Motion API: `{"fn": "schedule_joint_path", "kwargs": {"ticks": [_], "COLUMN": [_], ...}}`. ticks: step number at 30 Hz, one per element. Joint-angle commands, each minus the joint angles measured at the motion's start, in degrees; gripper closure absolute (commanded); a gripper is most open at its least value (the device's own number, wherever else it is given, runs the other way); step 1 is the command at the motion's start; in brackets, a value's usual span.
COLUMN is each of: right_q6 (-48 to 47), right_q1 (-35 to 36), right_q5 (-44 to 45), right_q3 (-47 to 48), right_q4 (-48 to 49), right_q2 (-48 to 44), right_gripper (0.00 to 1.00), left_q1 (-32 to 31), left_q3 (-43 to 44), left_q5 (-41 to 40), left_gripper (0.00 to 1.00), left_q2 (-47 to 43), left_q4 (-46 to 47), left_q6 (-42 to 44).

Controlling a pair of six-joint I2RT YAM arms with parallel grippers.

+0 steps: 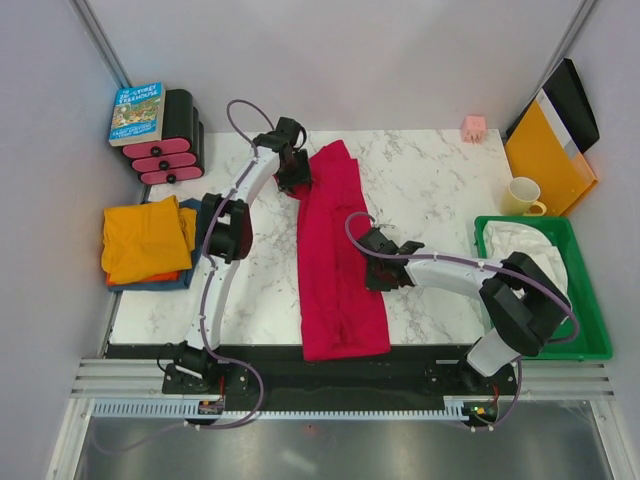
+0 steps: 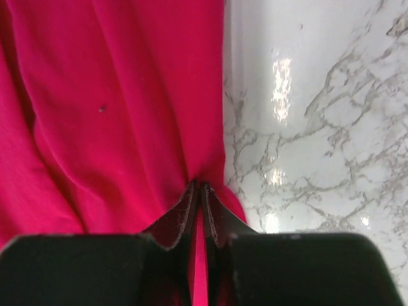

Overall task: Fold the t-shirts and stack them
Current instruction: Rotate the tshirt 90 degrees

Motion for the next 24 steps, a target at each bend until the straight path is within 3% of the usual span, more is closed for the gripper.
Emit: {"fn": "schedule_joint_path", "kwargs": {"ticks": [1, 6, 9, 11, 15, 16, 21, 24], "right_q6": [-0.79, -11.67, -15.38, -17.84, -18.29, -18.2, -19.61, -19.87], "right_q1": [-0.02, -2.12, -5.46, -7.31, -10.21, -10.31, -11.1, -11.8], "right_q5": [2.75, 7.94, 6.2, 4.0, 3.9, 4.34, 3.29, 2.41], "right_q3": [3.16, 17.38, 26.79, 32.93, 43.76, 45.34, 54.4, 57.48], "right_q4": [-6.27, -6.53, -6.45, -5.22, -5.39, -4.43, -1.35, 1.1], "right_q2": [-3.25, -6.43, -1.87, 4.16, 17.63, 22.35, 33.28, 37.42], "right_gripper": [0.84, 0.58, 0.56, 0.57, 0.91, 0.95, 1.0, 1.0], "left_q1": [0.0, 0.26, 0.35, 0.18, -0.26, -0.26, -1.14, -1.05], "left_q3": [1.48, -9.85, -17.76, -23.21, -35.49, -37.71, -47.12, -46.97], "left_q5": [-2.3, -4.7, -5.4, -3.57, -0.66, -0.48, -0.74, -0.92], "left_gripper": [0.36, 0.28, 0.26, 0.26, 0.38, 0.4, 0.43, 0.42], "left_q2": [-2.03, -16.25, -26.27, -31.03, -34.47, -34.91, -34.65, -32.55], "left_q4": [0.56, 9.15, 11.81, 12.25, 12.43, 13.12, 19.01, 21.65], "left_q6": [2.23, 2.15, 2.23, 2.06, 0.31, -0.31, -0.93, -1.55]}}
